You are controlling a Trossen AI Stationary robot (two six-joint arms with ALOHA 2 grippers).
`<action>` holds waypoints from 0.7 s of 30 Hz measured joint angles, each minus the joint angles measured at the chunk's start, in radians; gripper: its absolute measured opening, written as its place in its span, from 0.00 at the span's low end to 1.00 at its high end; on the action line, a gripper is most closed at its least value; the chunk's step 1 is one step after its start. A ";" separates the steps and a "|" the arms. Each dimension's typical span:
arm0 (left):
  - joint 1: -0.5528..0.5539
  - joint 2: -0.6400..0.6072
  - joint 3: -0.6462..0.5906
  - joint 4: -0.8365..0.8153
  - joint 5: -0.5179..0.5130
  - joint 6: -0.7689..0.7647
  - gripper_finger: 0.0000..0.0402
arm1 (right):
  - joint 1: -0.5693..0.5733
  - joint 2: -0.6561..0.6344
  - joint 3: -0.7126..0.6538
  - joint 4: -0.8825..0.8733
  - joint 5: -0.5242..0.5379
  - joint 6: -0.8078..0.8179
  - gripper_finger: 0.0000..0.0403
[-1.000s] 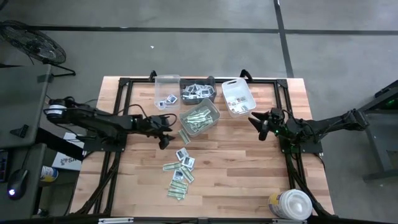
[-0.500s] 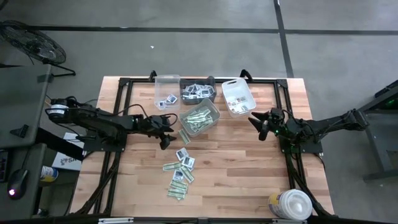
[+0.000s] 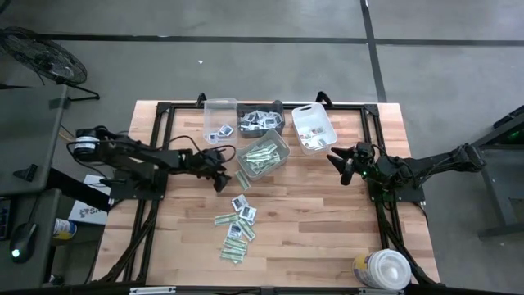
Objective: Pick & Place First Aid Supplies
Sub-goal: Put the bandage pack into the gray bin
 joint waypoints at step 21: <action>-0.018 0.173 0.180 -0.081 -0.089 0.211 0.59 | 0.000 0.000 0.000 0.000 0.000 0.000 0.52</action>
